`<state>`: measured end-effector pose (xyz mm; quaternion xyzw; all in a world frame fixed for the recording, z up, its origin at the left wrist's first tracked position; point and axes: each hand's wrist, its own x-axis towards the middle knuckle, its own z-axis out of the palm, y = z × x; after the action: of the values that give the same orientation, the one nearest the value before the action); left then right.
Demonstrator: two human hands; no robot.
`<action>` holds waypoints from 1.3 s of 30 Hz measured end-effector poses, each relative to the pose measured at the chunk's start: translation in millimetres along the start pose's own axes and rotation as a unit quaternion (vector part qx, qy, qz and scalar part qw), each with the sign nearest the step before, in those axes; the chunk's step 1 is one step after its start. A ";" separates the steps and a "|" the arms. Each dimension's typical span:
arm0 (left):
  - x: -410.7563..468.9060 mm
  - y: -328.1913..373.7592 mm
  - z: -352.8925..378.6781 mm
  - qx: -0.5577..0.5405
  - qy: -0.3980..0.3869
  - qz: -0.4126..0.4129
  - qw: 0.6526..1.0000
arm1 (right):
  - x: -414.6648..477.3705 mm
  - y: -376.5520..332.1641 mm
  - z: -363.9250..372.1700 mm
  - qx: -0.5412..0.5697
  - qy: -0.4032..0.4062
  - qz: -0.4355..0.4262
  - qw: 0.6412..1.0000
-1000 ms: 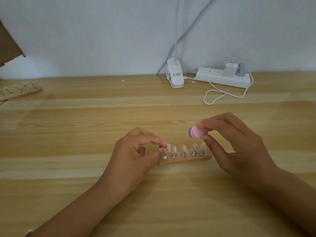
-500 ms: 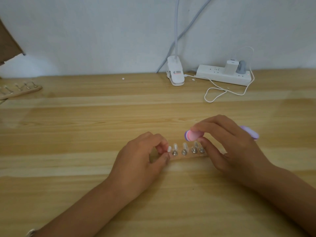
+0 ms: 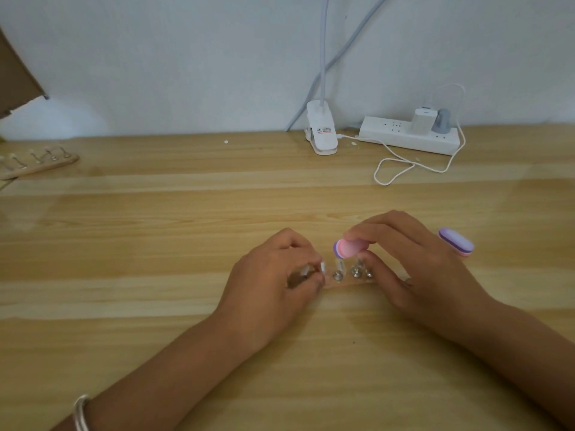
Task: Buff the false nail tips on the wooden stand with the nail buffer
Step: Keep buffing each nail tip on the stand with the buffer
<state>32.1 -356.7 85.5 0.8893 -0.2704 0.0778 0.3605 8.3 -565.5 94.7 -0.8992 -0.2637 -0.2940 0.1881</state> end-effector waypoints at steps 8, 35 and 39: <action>-4.8 4.7 -0.7 0.002 0.074 0.086 0.994 | -1.8 2.5 2.0 0.008 0.000 0.000 1.000; -10.7 6.9 -8.3 -0.157 -0.022 0.108 0.981 | -7.5 -14.6 4.5 0.094 0.047 -0.093 0.990; -9.5 7.5 -9.5 -0.168 -0.009 0.108 0.980 | -3.8 -11.1 -4.1 0.068 0.055 -0.082 0.993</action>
<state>20.6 -350.7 93.8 0.7820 -0.3779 0.0615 0.4918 -2.5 -560.1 97.5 -0.8422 -0.3454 -0.3386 0.2383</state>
